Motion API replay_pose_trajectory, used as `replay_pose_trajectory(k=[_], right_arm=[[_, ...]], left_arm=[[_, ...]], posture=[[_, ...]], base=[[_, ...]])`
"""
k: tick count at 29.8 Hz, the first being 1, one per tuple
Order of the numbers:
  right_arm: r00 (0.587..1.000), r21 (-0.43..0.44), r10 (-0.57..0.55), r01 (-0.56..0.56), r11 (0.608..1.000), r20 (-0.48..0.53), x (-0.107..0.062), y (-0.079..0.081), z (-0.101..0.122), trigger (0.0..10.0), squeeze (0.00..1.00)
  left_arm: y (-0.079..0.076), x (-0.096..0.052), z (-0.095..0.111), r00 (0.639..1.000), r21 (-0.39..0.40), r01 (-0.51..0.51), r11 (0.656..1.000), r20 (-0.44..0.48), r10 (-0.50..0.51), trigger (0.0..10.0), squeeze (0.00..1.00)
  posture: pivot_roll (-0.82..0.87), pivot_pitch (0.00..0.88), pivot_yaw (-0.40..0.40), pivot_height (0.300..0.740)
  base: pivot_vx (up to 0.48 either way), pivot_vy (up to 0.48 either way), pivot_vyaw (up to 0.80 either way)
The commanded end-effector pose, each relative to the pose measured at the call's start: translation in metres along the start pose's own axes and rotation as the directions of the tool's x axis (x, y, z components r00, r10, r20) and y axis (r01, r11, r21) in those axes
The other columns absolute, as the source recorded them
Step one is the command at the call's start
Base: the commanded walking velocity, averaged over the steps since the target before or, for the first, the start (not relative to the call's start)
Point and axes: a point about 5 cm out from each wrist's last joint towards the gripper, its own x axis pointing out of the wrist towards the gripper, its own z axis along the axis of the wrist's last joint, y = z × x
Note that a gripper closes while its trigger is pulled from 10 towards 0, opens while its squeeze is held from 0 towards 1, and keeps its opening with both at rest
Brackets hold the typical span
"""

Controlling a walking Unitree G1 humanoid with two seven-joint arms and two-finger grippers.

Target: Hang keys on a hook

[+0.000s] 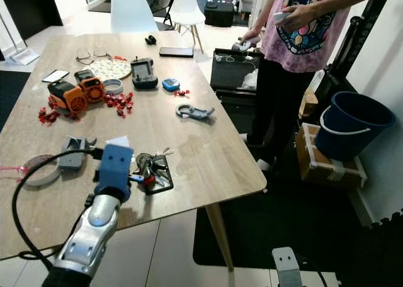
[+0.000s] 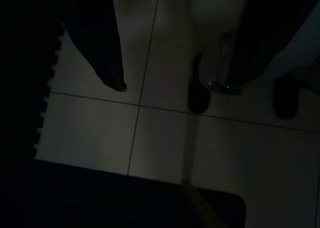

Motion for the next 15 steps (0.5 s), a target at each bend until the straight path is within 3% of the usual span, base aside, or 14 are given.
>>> replay_pose_trajectory(k=[1,8,15], right_arm=[[1.000,0.000,-0.003,0.003,1.000,0.000,0.000,-0.001,0.001,10.0,0.00],[1.000,0.002,-0.002,0.002,1.000,0.002,0.001,0.000,0.002,10.0,0.00],[1.000,0.003,0.000,0.000,1.000,0.003,0.001,0.001,0.003,10.0,0.00]], left_arm=[[-0.003,0.001,-0.010,0.997,0.042,-0.049,0.998,-0.058,0.051,10.0,0.00],[0.005,0.004,-0.017,0.990,0.077,-0.106,0.991,-0.083,0.112,10.0,0.00],[0.002,0.001,-0.030,0.990,0.148,-0.015,0.989,-0.134,0.035,10.0,0.00]], posture=[[0.06,0.044,-0.043,0.740],[0.06,0.044,-0.043,0.740],[0.06,0.045,-0.046,0.740]], base=[[0.000,0.000,0.00],[0.000,0.000,0.00],[0.000,0.000,0.00]])
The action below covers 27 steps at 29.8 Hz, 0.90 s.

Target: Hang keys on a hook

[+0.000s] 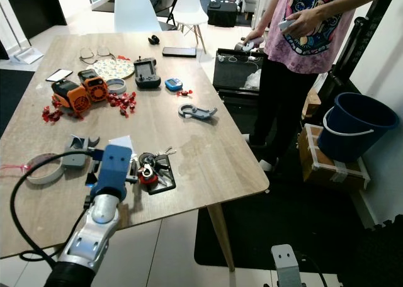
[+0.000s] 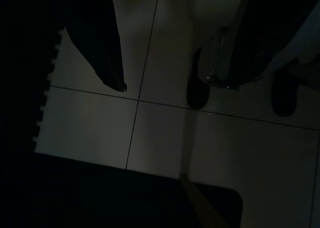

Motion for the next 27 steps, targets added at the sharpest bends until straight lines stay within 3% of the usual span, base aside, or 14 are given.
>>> replay_pose_trajectory(k=[1,9,14,16,17,18,19,22,25,27], right_arm=[[1.000,0.004,-0.001,0.001,1.000,-0.009,0.000,0.000,-0.002,10.0,0.00],[1.000,0.012,-0.008,0.008,1.000,-0.010,0.000,-0.001,-0.003,10.0,0.00],[1.000,0.018,-0.010,0.010,1.000,-0.010,-0.001,-0.001,-0.003,10.0,0.00],[1.000,0.018,-0.010,0.010,1.000,-0.011,-0.001,-0.001,-0.003,10.0,0.00],[1.000,0.019,-0.010,0.010,1.000,-0.011,-0.001,-0.001,-0.003,10.0,0.00],[1.000,0.019,-0.010,0.011,1.000,-0.011,-0.001,-0.001,-0.003,10.0,0.00],[1.000,0.019,-0.011,0.011,1.000,-0.011,-0.001,-0.001,-0.003,10.0,0.00],[1.000,0.021,-0.013,0.013,1.000,-0.011,-0.001,-0.002,-0.003,10.0,0.00],[1.000,0.025,-0.015,0.015,1.000,-0.010,-0.001,-0.003,-0.003,10.0,0.00],[1.000,0.026,-0.015,0.015,1.000,-0.010,-0.001,-0.003,-0.003,10.0,0.00]], left_arm=[[-0.001,-0.001,-0.011,0.999,0.068,0.031,0.997,-0.043,-0.028,10.0,0.00],[-0.003,-0.002,-0.018,0.996,0.120,0.064,0.991,-0.062,-0.057,10.0,0.00],[0.000,0.000,-0.022,0.994,0.113,0.052,0.992,-0.100,-0.040,10.0,0.00],[0.001,0.001,-0.025,0.993,0.123,0.048,0.991,-0.112,-0.034,7.5,0.00],[0.002,0.001,-0.026,0.992,0.127,0.044,0.991,-0.122,-0.028,6.9,0.00],[0.003,0.001,-0.027,0.992,0.126,0.042,0.991,-0.127,-0.026,6.9,0.00],[0.003,0.001,-0.028,0.990,0.122,0.040,0.992,-0.138,-0.023,5.4,0.00],[0.004,0.001,-0.033,0.983,0.089,0.037,0.995,-0.180,-0.021,6.2,0.00],[0.003,0.000,-0.039,0.973,0.040,0.049,0.998,-0.228,-0.038,9.6,0.00],[0.003,0.000,-0.039,0.971,0.032,0.055,0.998,-0.234,-0.046,9.6,0.00]], posture=[[0.06,0.045,-0.045,0.740],[0.06,0.044,-0.041,0.740],[0.06,0.045,-0.039,0.740],[0.06,0.045,-0.039,0.740],[0.06,0.046,-0.040,0.740],[0.06,0.046,-0.040,0.740],[0.06,0.046,-0.040,0.740],[0.06,0.046,-0.040,0.740],[0.06,0.046,-0.039,0.740],[0.06,0.046,-0.039,0.740]], base=[[0.000,0.000,0.00],[0.000,0.000,0.00],[0.000,0.000,0.00],[0.000,0.000,0.00],[0.000,0.000,0.00],[0.000,0.000,0.00],[0.000,0.000,0.00],[0.000,0.000,0.00],[0.000,0.000,0.00],[0.000,0.000,0.00]])
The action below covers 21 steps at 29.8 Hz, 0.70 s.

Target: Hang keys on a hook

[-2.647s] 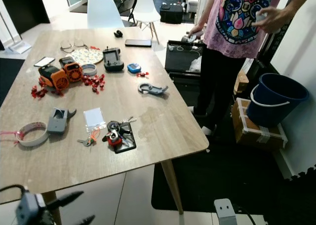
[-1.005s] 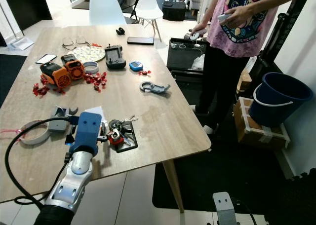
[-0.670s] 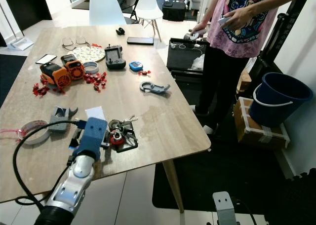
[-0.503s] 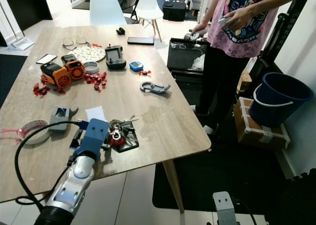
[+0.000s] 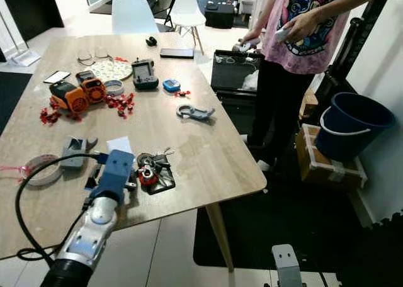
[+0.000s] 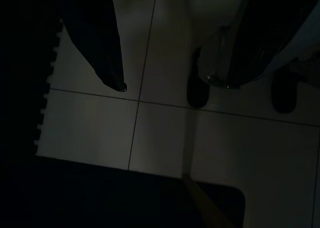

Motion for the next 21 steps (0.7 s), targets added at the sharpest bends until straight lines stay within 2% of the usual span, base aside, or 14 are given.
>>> replay_pose_trajectory(k=[1,8,16,17,18,21], right_arm=[[1.000,0.015,-0.010,0.011,1.000,-0.011,-0.001,-0.002,-0.003,10.0,0.00],[1.000,0.017,-0.012,0.012,1.000,-0.011,-0.001,-0.002,-0.003,10.0,0.00],[1.000,0.018,-0.014,0.014,1.000,-0.013,-0.001,-0.003,-0.003,10.0,0.00],[1.000,0.018,-0.014,0.015,1.000,-0.013,-0.001,-0.003,-0.003,10.0,0.00],[1.000,0.019,-0.014,0.015,1.000,-0.013,-0.001,-0.003,-0.003,10.0,0.00],[1.000,0.020,-0.014,0.014,1.000,-0.012,-0.001,-0.003,-0.003,10.0,0.00]], left_arm=[[-0.009,-0.004,-0.024,0.989,-0.019,0.067,0.998,-0.129,-0.069,10.0,0.00],[-0.014,-0.006,-0.027,0.977,-0.080,0.116,0.990,-0.171,-0.128,10.0,0.00],[-0.017,-0.008,-0.029,0.966,-0.102,0.156,0.982,-0.194,-0.173,10.0,0.00],[-0.018,-0.009,-0.029,0.965,-0.094,0.166,0.982,-0.190,-0.181,8.9,0.00],[-0.019,-0.010,-0.029,0.964,-0.096,0.178,0.979,-0.185,-0.193,0.0,0.00],[-0.020,-0.011,-0.029,0.960,-0.105,0.191,0.976,-0.186,-0.208,0.0,0.00]], posture=[[0.06,0.046,-0.040,0.740],[0.06,0.048,-0.039,0.740],[0.06,0.050,-0.038,0.740],[0.06,0.052,-0.038,0.740],[0.06,0.053,-0.038,0.740],[0.06,0.053,-0.038,0.740]], base=[[0.000,0.000,0.00],[0.000,0.000,0.00],[0.000,0.000,0.00],[0.000,0.000,0.00],[0.000,0.000,0.00],[0.000,0.000,0.00]])
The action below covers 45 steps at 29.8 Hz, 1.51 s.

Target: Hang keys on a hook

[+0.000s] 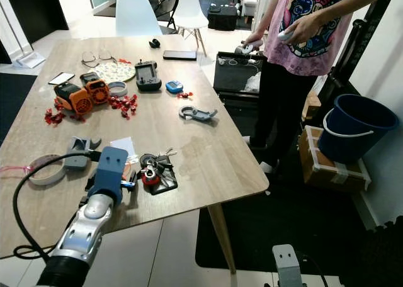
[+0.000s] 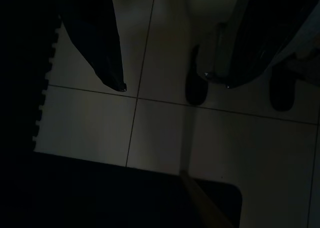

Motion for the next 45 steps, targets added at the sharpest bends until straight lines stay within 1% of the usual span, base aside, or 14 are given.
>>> replay_pose_trajectory(k=[1,10,17,23,26,29,32,33,36,37,39,40,44,45], right_arm=[[1.000,0.016,-0.012,0.012,1.000,-0.012,-0.001,-0.002,-0.003,10.0,0.00],[1.000,0.020,-0.011,0.011,1.000,-0.010,0.000,-0.001,-0.001,10.0,0.00],[1.000,0.023,-0.011,0.012,1.000,-0.011,0.000,-0.001,-0.001,10.0,0.00],[1.000,0.026,-0.014,0.014,1.000,-0.013,0.000,-0.001,-0.003,10.0,0.00],[1.000,0.028,-0.017,0.017,0.999,-0.012,0.000,-0.002,-0.002,10.0,0.00],[1.000,0.028,-0.018,0.018,0.999,-0.011,-0.001,-0.003,-0.002,10.0,0.00],[1.000,0.029,-0.020,0.020,0.999,-0.006,0.000,-0.003,-0.001,10.0,0.00],[1.000,0.029,-0.020,0.020,0.999,-0.006,0.000,-0.003,-0.001,10.0,0.00],[1.000,0.028,-0.021,0.021,0.999,-0.003,0.000,-0.004,0.000,10.0,0.00],[1.000,0.027,-0.021,0.021,0.999,-0.001,0.000,-0.004,0.001,10.0,0.00],[1.000,0.026,-0.021,0.021,0.999,-0.001,0.000,-0.004,0.001,10.0,0.00],[1.000,0.026,-0.021,0.021,0.999,0.002,0.000,-0.004,0.002,10.0,0.00],[1.000,0.026,-0.021,0.021,0.999,0.005,0.000,-0.004,0.003,10.0,0.00],[1.000,0.024,-0.020,0.020,0.999,0.007,0.000,-0.004,0.004,10.0,0.00]], left_arm=[[-0.012,-0.006,-0.031,0.988,-0.005,0.055,0.998,-0.143,-0.055,0.0,0.00],[-0.012,-0.007,-0.032,0.986,0.018,0.063,0.998,-0.154,-0.060,0.0,0.00],[-0.009,-0.007,-0.031,0.989,0.073,0.064,0.995,-0.140,-0.053,0.0,0.00],[-0.006,-0.005,-0.026,0.993,0.067,0.061,0.996,-0.108,-0.054,0.0,0.00],[-0.004,-0.004,-0.009,0.996,0.005,0.092,0.996,-0.012,-0.091,0.0,0.00],[-0.004,-0.004,0.002,0.991,-0.038,0.128,0.991,0.054,-0.125,0.0,0.00],[0.009,-0.007,0.032,0.961,-0.148,0.197,0.969,0.225,-0.160,0.0,0.00],[0.009,-0.007,0.032,0.961,-0.148,0.197,0.969,0.225,-0.160,0.0,0.00],[0.030,-0.010,0.053,0.928,-0.233,0.206,0.950,0.355,-0.114,0.0,0.00],[0.042,-0.012,0.063,0.909,-0.276,0.184,0.943,0.413,-0.056,0.0,0.00],[0.046,-0.013,0.066,0.902,-0.286,0.179,0.941,0.430,-0.041,0.0,0.00],[0.053,-0.016,0.072,0.880,-0.311,0.182,0.933,0.474,-0.014,0.0,0.00],[0.061,-0.018,0.078,0.861,-0.341,0.182,0.922,0.509,0.019,0.0,0.00],[0.067,-0.020,0.080,0.847,-0.370,0.202,0.907,0.531,0.028,0.0,0.00]], posture=[[0.06,0.053,-0.038,0.740],[0.07,0.056,-0.037,0.740],[0.07,0.056,-0.034,0.740],[0.06,0.054,-0.032,0.740],[0.06,0.053,-0.033,0.740],[0.06,0.053,-0.034,0.740],[0.06,0.047,-0.036,0.740],[0.06,0.047,-0.036,0.740],[0.06,0.045,-0.037,0.740],[0.06,0.043,-0.038,0.740],[0.07,0.039,-0.039,0.740],[0.07,0.038,-0.038,0.740],[0.06,0.035,-0.039,0.740],[0.07,0.034,-0.040,0.740]], base=[[0.000,0.000,0.00],[0.000,0.000,0.00],[0.000,0.000,0.00],[0.000,0.000,0.00],[0.000,0.000,0.00],[0.000,0.000,0.00],[0.000,0.000,0.00],[0.000,0.000,0.00],[0.000,0.000,0.00],[0.000,0.000,0.00],[0.000,0.000,0.00],[0.000,0.000,0.00],[0.000,0.000,0.00],[0.000,0.000,0.00]])
